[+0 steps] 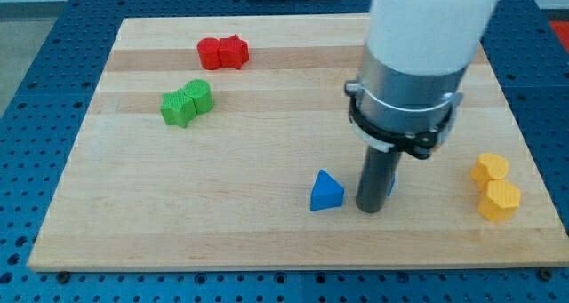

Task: Push blue cube slightly up

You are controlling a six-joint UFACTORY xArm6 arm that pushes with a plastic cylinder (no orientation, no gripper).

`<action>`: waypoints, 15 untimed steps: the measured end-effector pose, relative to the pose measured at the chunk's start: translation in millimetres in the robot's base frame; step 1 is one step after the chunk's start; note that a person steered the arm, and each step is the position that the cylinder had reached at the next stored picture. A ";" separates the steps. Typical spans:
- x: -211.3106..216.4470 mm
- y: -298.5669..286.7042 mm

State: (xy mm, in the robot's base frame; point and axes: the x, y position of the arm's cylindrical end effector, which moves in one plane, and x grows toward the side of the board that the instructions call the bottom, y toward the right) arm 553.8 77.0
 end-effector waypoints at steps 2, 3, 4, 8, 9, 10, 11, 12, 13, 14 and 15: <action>-2.7 -15.3; -2.7 -14.1; -2.7 -10.3; 23.4 -8.1; 47.2 -8.1; 64.6 -7.8; 64.7 -5.7; 64.4 -4.5; 64.4 -4.4; 64.4 -2.6; 63.7 2.8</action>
State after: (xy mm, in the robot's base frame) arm 617.5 79.8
